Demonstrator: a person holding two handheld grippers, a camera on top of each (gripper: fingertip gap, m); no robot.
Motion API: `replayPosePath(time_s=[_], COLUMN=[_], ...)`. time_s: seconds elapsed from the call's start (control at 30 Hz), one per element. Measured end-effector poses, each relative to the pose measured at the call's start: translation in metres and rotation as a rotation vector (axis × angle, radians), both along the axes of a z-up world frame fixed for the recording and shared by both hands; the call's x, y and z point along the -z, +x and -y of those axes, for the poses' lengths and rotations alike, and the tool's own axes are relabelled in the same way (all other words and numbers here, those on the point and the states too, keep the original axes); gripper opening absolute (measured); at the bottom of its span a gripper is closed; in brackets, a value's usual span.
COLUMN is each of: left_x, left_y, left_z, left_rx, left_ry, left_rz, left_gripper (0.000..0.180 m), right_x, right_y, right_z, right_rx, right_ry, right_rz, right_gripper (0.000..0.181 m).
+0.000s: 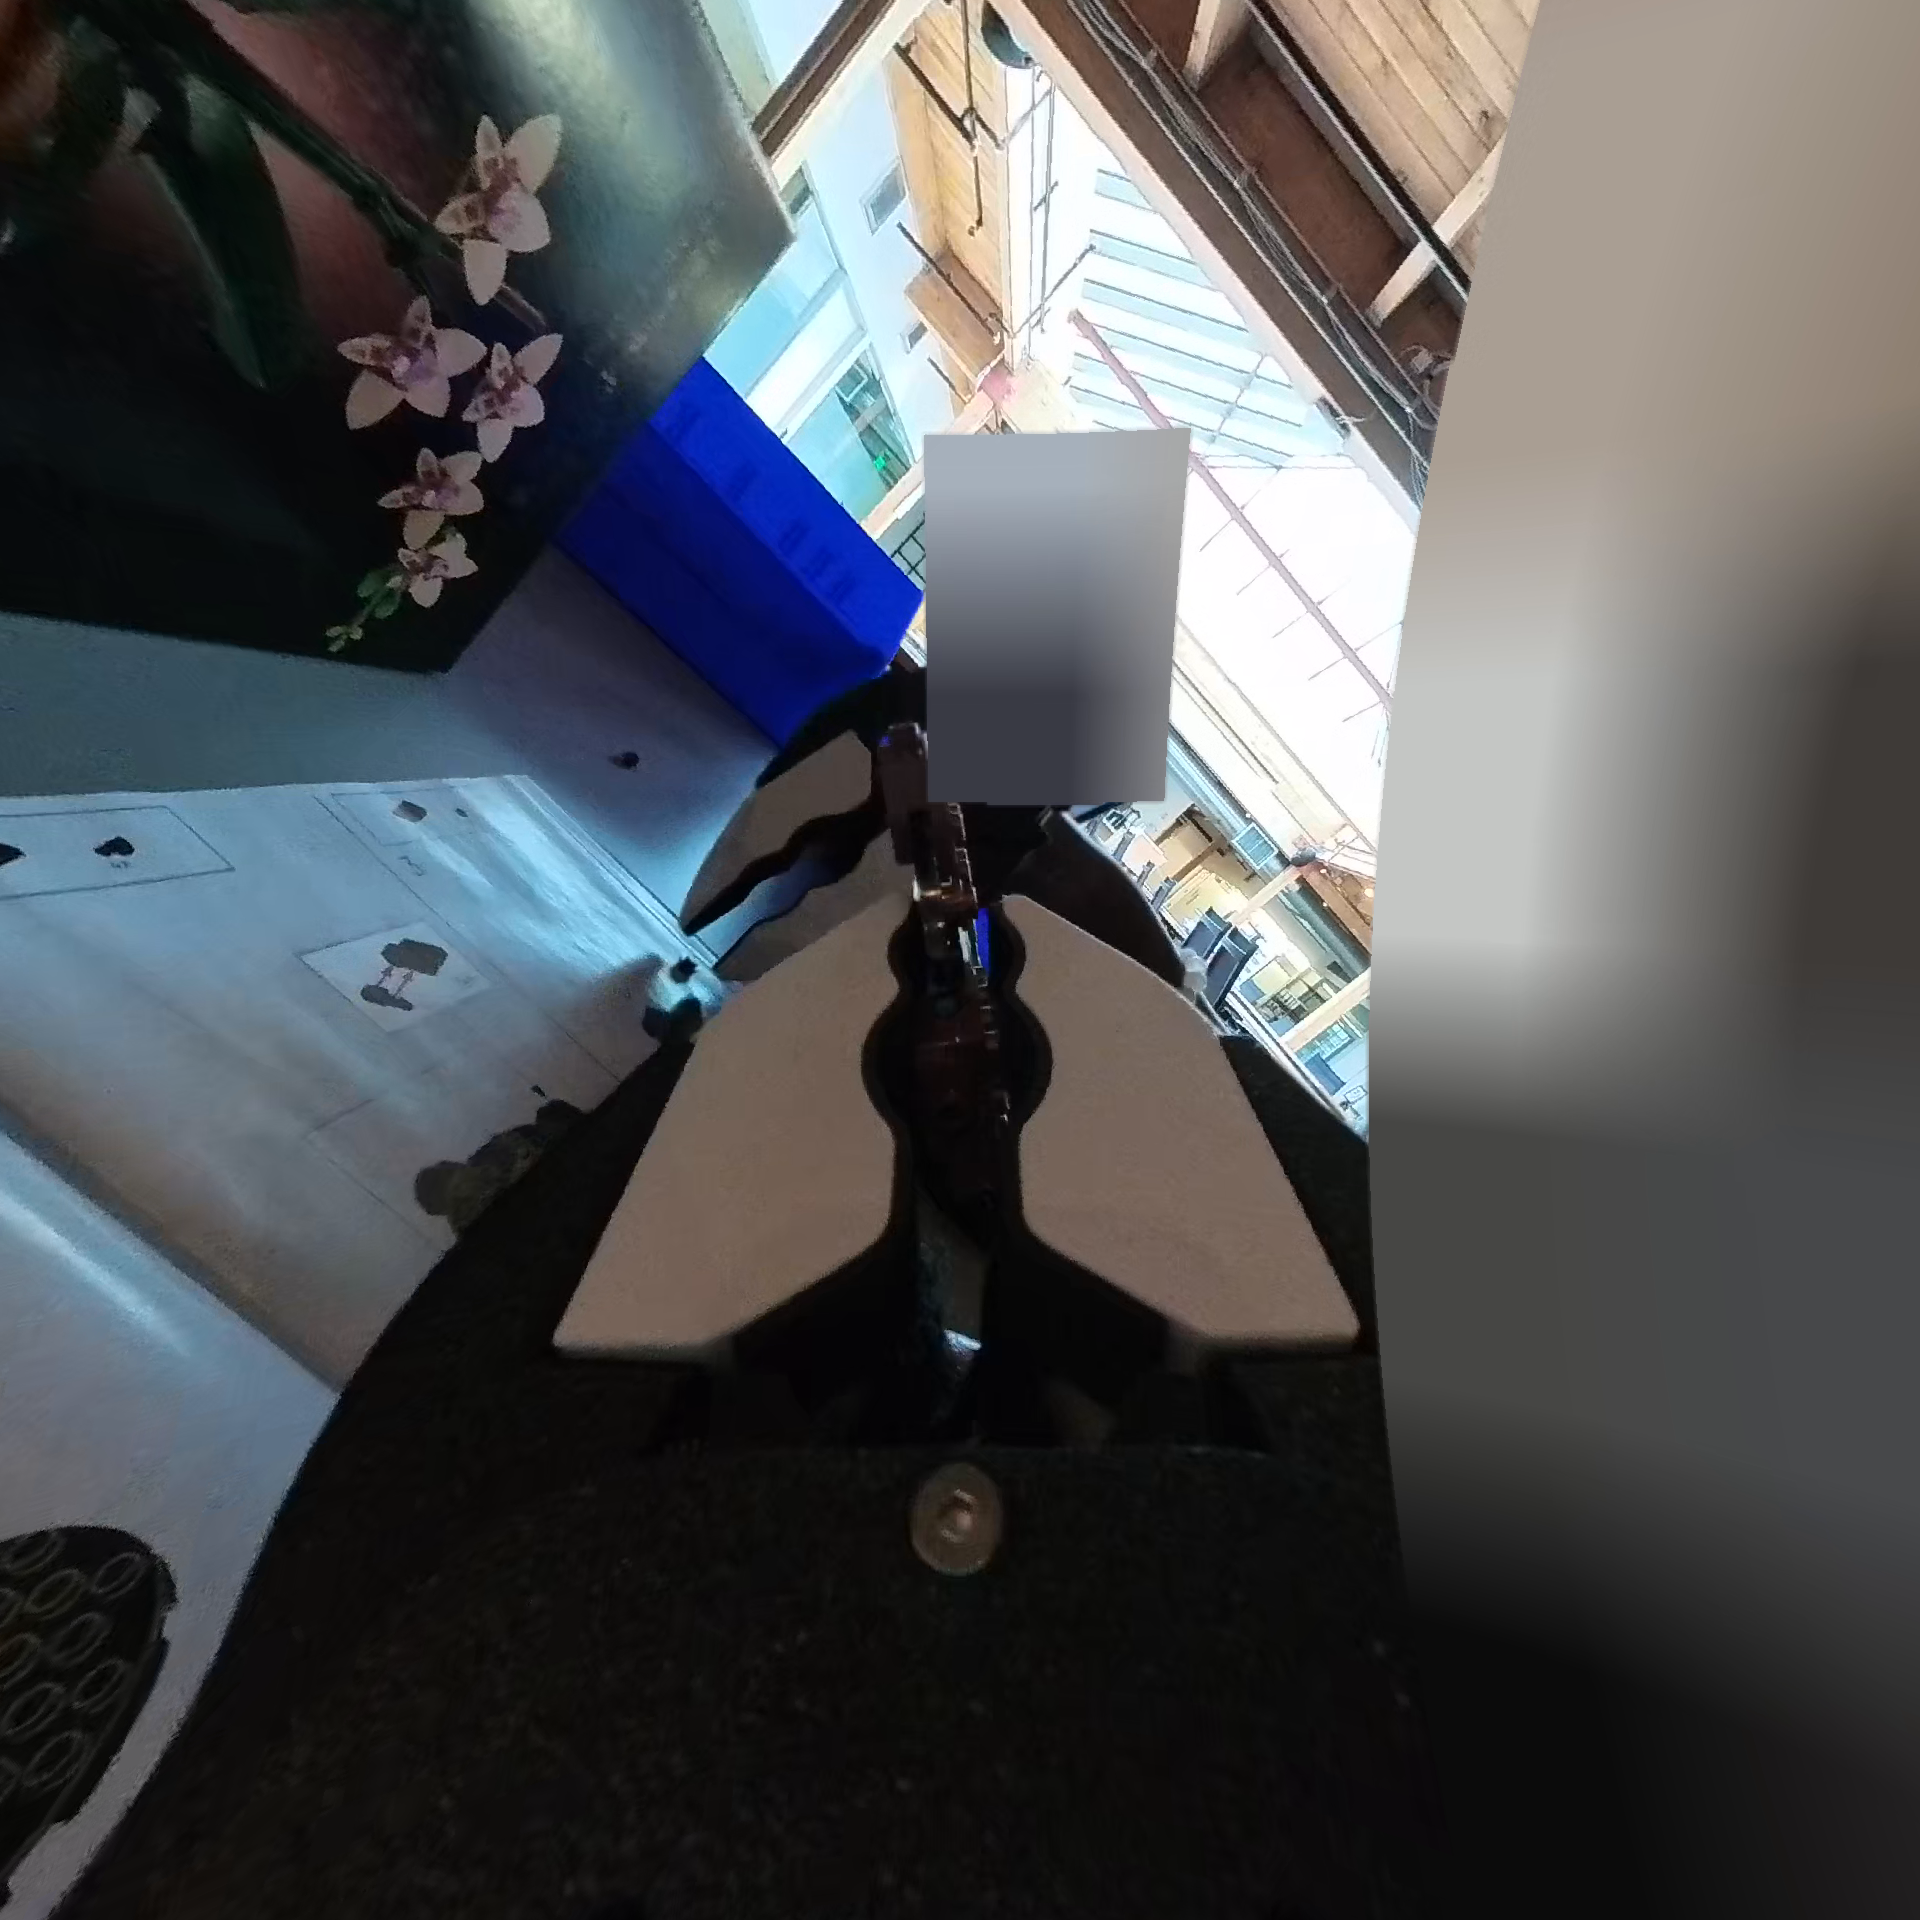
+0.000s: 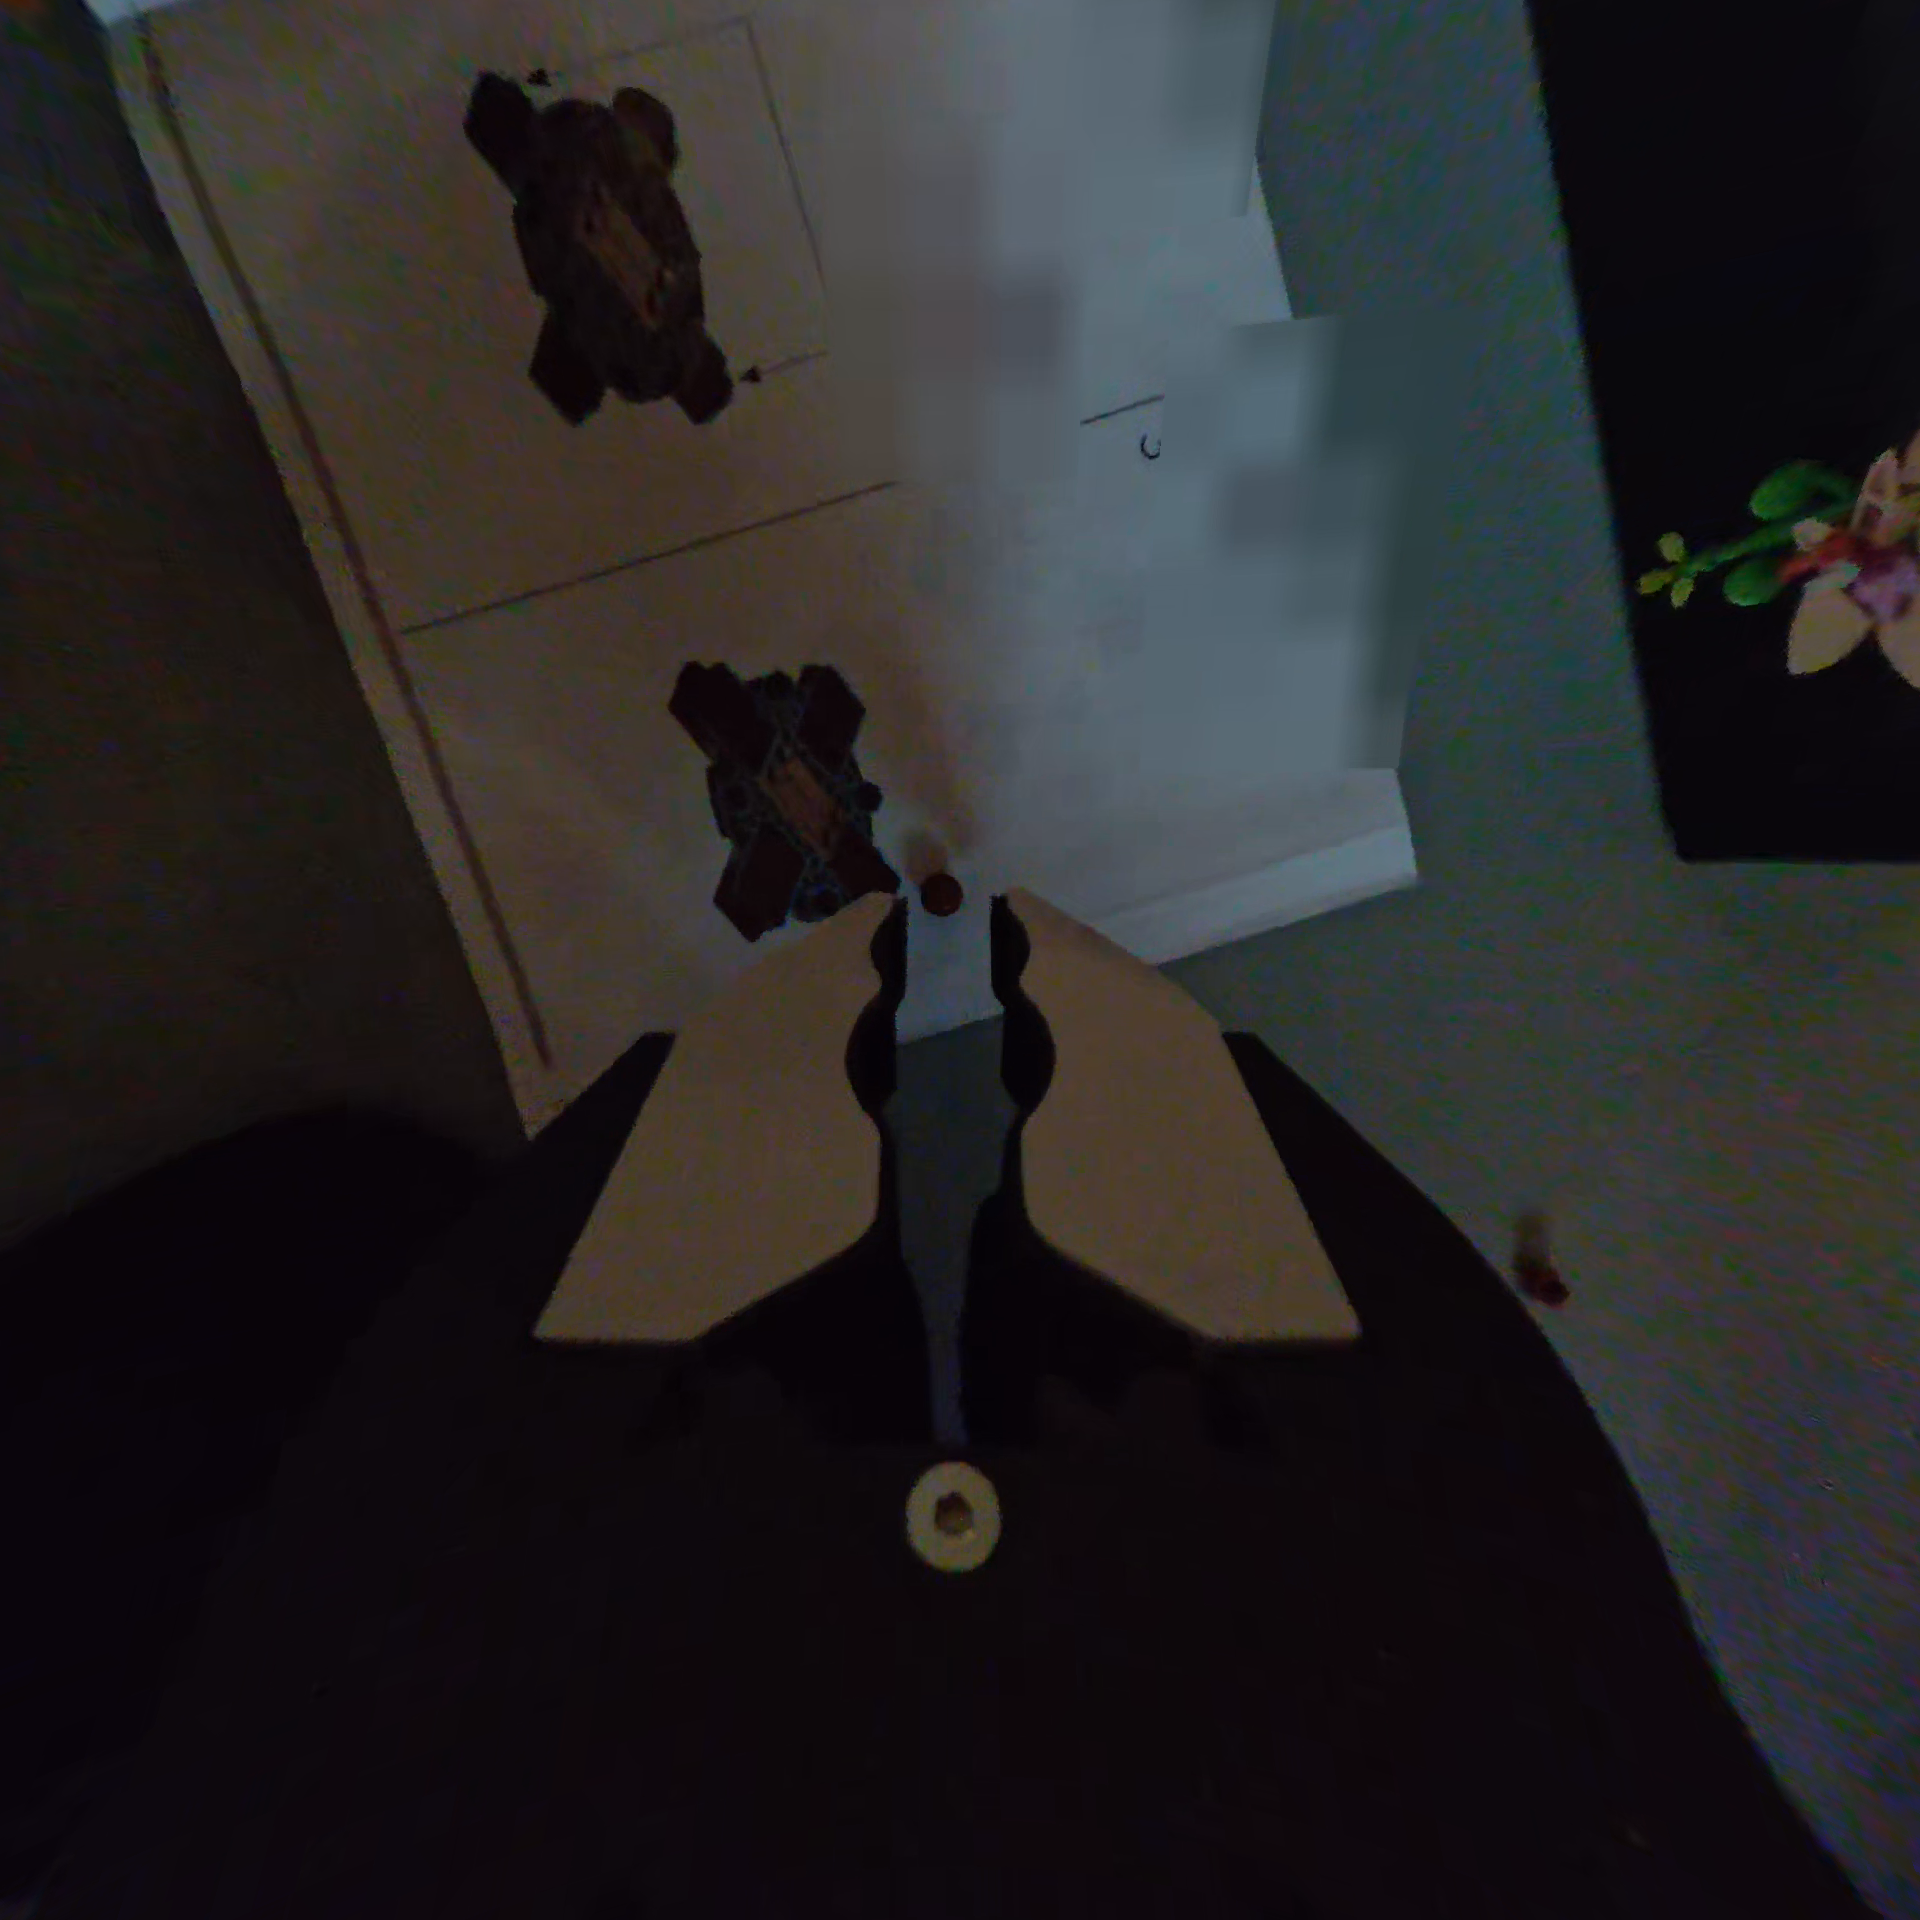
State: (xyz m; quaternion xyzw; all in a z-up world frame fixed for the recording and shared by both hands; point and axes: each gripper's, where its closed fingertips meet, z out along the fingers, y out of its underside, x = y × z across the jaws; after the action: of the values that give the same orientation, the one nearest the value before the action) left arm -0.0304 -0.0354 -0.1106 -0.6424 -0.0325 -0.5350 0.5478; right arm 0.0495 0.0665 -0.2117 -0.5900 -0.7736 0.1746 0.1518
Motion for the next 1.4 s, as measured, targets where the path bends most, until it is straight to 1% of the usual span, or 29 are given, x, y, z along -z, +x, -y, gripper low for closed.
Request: replayPosePath(time_s=[0.03,0.17,0.23,0.37,0.43,0.57,0.63,0.8,1.0,1.3,1.4], left_x=[0.001,0.003,0.005,0.008,0.010,0.016,0.017,0.019,0.021,0.021,0.022], left_y=[0.000,0.002,0.002,0.001,0.001,0.002,0.002,0.005,0.008,0.009,0.011], left_z=[0.000,-0.001,-0.001,-0.003,-0.004,-0.005,-0.006,-0.006,-0.006,-0.005,-0.004], left_rx=[0.001,0.010,0.013,0.018,0.020,0.032,0.031,0.029,0.039,0.058,0.084], left_ry=[-0.003,-0.014,-0.021,-0.049,-0.068,-0.108,-0.112,-0.115,-0.125,-0.148,-0.191], left_rz=[0.001,-0.002,0.001,0.030,0.052,0.088,0.080,0.039,0.026,0.063,0.133], left_gripper=[0.010,0.010,0.010,0.009,0.009,0.009,0.009,0.009,0.009,0.009,0.009], right_x=[0.001,0.006,0.006,0.004,-0.011,-0.070,-0.090,-0.088,-0.080,-0.077,-0.076], right_y=[0.000,0.001,0.000,-0.003,-0.011,-0.039,-0.051,-0.065,-0.067,-0.068,-0.063], right_z=[0.002,0.002,0.002,0.001,0.006,0.038,0.057,0.072,0.071,0.075,0.076], right_rx=[0.000,-0.003,-0.002,0.007,0.012,-0.040,-0.076,-0.085,-0.078,-0.091,-0.090], right_ry=[-0.021,-0.031,-0.035,-0.038,-0.062,-0.084,-0.057,0.033,0.063,0.067,0.053], right_rz=[0.008,0.031,0.015,-0.028,-0.119,-0.403,-0.482,-0.436,-0.388,-0.352,-0.317], right_gripper=[0.014,0.012,0.007,0.006,0.006,0.006,0.006,0.006,0.006,0.006,0.006])
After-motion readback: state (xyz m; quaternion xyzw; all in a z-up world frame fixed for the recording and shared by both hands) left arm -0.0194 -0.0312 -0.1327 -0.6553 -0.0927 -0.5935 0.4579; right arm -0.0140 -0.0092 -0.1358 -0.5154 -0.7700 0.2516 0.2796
